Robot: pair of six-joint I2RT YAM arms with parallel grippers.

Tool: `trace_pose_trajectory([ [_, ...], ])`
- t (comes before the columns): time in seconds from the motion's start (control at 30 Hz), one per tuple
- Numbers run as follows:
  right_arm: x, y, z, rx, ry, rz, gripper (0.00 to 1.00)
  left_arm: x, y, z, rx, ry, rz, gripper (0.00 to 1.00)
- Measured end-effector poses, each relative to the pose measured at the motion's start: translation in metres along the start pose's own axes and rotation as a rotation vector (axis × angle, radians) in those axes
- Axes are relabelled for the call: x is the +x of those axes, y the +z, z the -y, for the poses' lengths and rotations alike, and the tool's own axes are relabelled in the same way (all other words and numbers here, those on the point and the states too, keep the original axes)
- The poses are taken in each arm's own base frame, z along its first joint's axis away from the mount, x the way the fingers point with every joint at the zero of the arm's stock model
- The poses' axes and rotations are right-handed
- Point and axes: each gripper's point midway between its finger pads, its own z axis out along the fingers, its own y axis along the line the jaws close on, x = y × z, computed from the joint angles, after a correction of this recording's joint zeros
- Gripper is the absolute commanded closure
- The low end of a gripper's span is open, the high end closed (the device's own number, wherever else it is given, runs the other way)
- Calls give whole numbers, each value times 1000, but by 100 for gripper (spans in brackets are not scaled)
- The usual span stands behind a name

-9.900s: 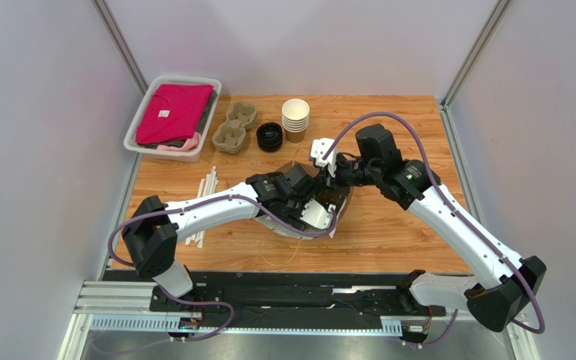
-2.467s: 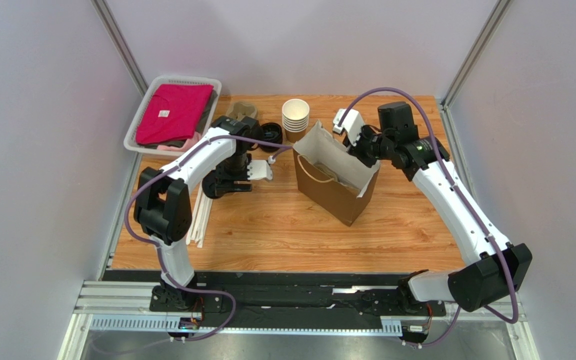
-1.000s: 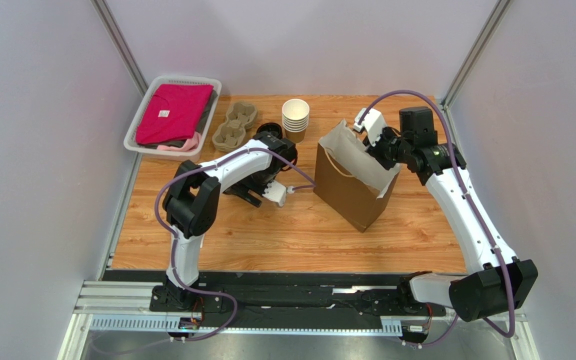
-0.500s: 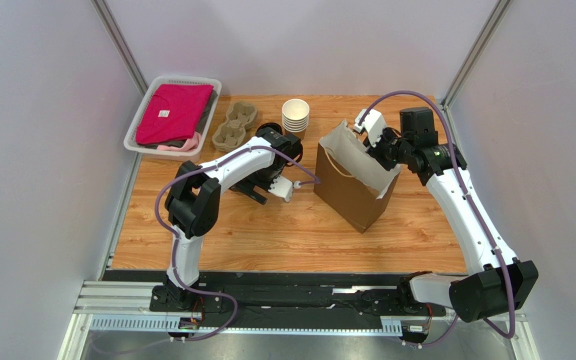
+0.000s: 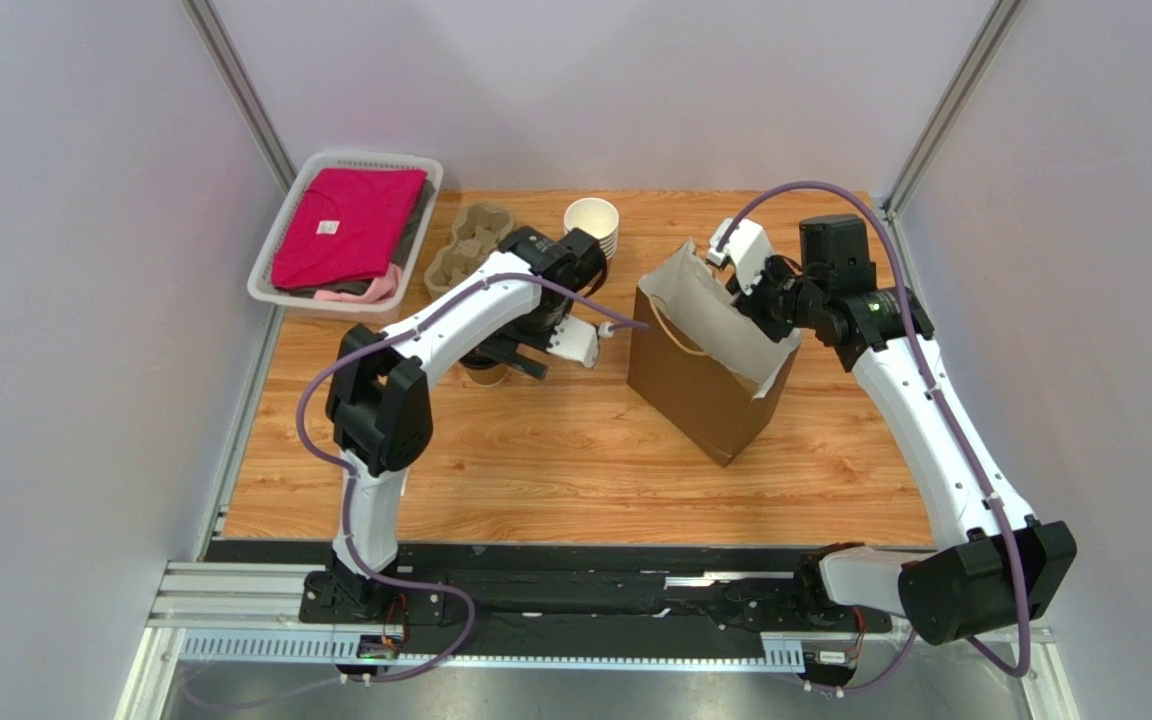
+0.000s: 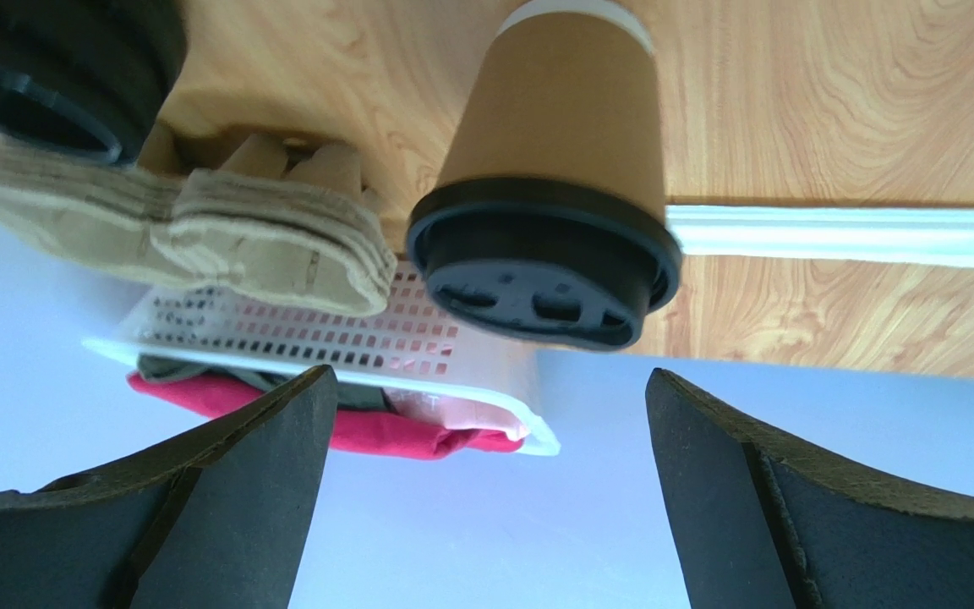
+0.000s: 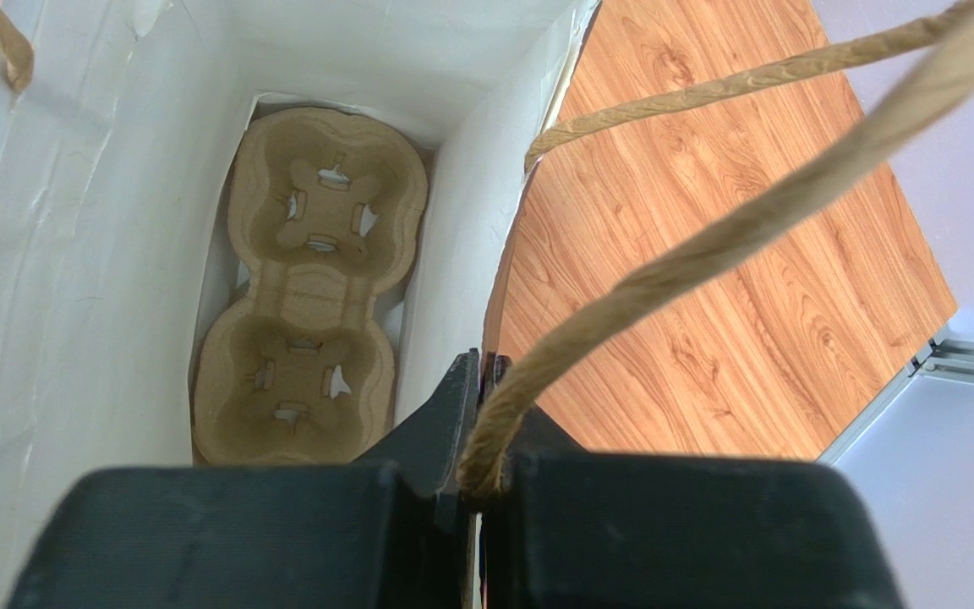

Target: Pack the takeout coffee

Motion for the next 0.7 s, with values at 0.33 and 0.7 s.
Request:
trace_pose_trajectory([
  [0.33,-10,1,-3,-21,33,40,100,63,-61,-28,-112,-684,378,1],
  [0.7,-36,0,-23,-120,89,129,100,99,-46,15,51,-1456,697,1],
])
